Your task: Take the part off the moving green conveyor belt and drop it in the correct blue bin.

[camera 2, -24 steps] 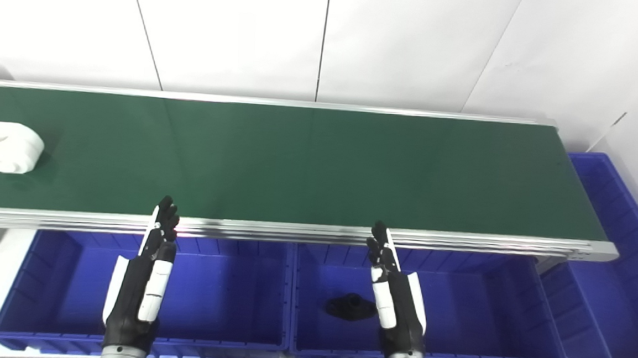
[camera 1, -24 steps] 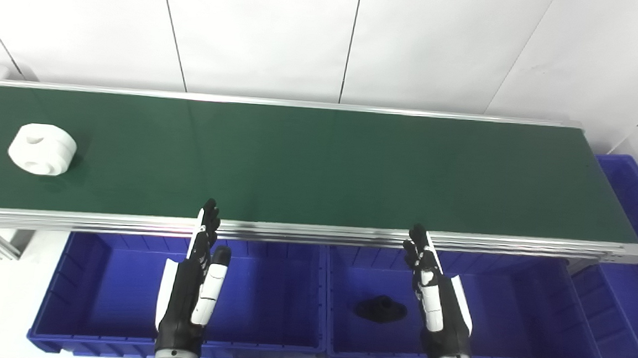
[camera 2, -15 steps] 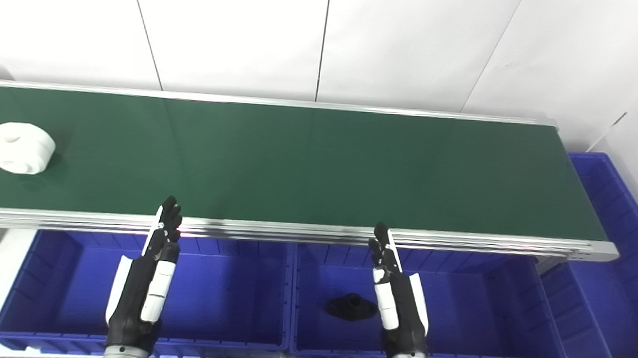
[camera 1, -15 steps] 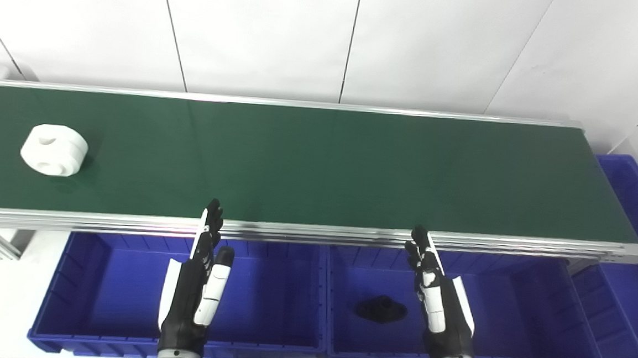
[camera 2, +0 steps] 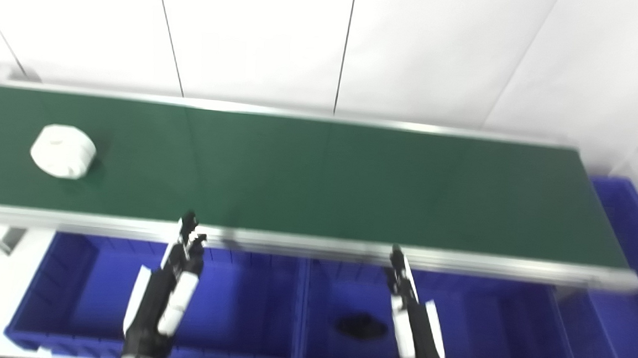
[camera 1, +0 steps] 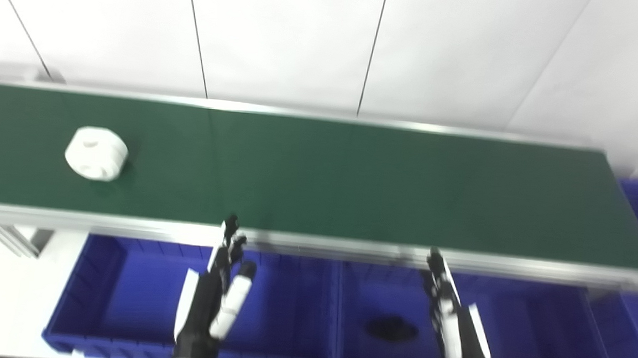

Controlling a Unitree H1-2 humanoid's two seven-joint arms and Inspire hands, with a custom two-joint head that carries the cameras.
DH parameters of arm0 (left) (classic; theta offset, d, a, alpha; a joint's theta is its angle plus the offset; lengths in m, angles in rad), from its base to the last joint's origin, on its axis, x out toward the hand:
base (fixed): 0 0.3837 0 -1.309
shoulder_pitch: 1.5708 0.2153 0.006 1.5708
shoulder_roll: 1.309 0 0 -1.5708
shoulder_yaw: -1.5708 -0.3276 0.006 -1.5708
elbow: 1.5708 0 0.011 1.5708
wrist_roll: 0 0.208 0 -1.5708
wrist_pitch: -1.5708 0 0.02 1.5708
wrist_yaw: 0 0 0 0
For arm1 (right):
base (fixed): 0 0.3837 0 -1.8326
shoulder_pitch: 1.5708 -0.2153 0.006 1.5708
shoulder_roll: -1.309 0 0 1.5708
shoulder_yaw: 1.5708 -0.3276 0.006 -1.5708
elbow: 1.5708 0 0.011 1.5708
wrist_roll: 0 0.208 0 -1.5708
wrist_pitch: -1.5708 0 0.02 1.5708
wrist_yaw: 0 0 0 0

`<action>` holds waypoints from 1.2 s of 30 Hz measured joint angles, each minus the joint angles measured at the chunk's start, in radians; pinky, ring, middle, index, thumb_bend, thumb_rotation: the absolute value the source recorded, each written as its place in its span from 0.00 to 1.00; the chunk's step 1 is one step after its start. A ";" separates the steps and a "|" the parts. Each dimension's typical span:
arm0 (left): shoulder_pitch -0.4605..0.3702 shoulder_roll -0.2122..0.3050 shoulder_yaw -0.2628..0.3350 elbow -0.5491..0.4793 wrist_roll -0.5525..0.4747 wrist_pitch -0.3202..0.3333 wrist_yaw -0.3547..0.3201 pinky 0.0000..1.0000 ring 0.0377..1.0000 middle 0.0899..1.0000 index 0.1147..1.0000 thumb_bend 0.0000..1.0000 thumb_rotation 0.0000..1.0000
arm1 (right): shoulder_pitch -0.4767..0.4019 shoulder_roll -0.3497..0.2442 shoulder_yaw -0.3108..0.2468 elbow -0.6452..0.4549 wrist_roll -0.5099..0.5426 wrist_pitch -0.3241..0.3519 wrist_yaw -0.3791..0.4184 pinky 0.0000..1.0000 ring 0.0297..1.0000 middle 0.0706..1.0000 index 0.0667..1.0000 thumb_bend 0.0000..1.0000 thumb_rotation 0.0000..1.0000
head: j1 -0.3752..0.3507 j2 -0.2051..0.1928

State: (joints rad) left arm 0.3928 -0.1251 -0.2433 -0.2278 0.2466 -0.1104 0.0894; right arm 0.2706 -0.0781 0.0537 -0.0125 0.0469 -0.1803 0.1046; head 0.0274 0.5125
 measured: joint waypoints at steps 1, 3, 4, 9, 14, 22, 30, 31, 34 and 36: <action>0.000 0.000 0.000 0.002 0.000 -0.002 0.003 0.90 0.93 1.00 1.00 0.46 0.93 | 0.000 -0.001 -0.001 0.006 0.006 -0.003 0.002 1.00 0.98 1.00 1.00 0.89 0.98 | 0.000 0.000; -0.001 0.000 0.000 0.008 0.000 -0.009 0.005 0.90 0.93 1.00 1.00 0.47 0.93 | 0.000 -0.004 -0.003 0.015 0.013 -0.019 0.006 1.00 0.98 1.00 1.00 0.89 0.98 | 0.026 -0.018; -0.001 0.000 0.000 0.012 0.001 -0.012 0.005 0.89 0.93 1.00 1.00 0.48 0.92 | 0.000 -0.006 -0.005 0.019 0.017 -0.028 0.009 1.00 0.98 1.00 1.00 0.89 0.98 | 0.044 -0.031; -0.006 0.001 0.001 0.042 0.013 -0.024 0.019 0.82 0.91 0.99 1.00 0.46 0.90 | -0.012 -0.016 -0.015 0.063 0.030 -0.067 0.023 1.00 1.00 1.00 1.00 0.87 1.00 | 0.071 -0.055; -0.014 0.003 0.001 0.076 0.025 -0.055 0.028 0.75 0.90 0.98 1.00 0.44 0.85 | -0.017 -0.026 -0.020 0.089 0.046 -0.089 0.036 1.00 1.00 1.00 1.00 0.86 1.00 | 0.094 -0.065; -0.016 0.003 0.001 0.081 0.031 -0.070 0.046 0.74 0.88 0.98 1.00 0.41 0.70 | -0.024 -0.037 -0.029 0.114 0.085 -0.098 0.063 1.00 1.00 1.00 1.00 0.80 1.00 | 0.149 -0.058; -0.041 0.026 -0.028 0.090 0.070 -0.123 0.045 0.67 0.85 0.90 0.92 0.83 0.31 | -0.029 -0.038 -0.030 0.122 0.082 -0.102 0.064 1.00 1.00 1.00 1.00 0.82 1.00 | 0.175 -0.068; -0.051 0.029 -0.033 0.087 0.079 -0.128 0.045 0.66 0.84 0.89 0.89 0.86 0.30 | -0.031 -0.038 -0.030 0.122 0.081 -0.102 0.064 1.00 1.00 1.00 1.00 0.81 1.00 | 0.175 -0.072; -0.101 0.035 -0.038 0.036 0.117 -0.129 0.034 0.53 0.73 0.79 0.76 0.96 0.29 | -0.040 -0.037 -0.027 0.128 0.078 -0.103 0.065 1.00 1.00 1.00 1.00 0.78 1.00 | 0.174 -0.075; -0.163 0.063 -0.022 -0.006 0.185 -0.133 0.028 0.47 0.66 0.73 0.71 0.99 0.28 | -0.049 -0.036 -0.026 0.144 0.065 -0.104 0.064 1.00 1.00 1.00 1.00 0.79 1.00 | 0.174 -0.075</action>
State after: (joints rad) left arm 0.2298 -0.0626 -0.2652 -0.2337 0.4311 -0.2437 0.1174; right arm 0.2220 -0.1139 0.0275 0.1315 0.1120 -0.2846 0.1684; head 0.2010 0.4372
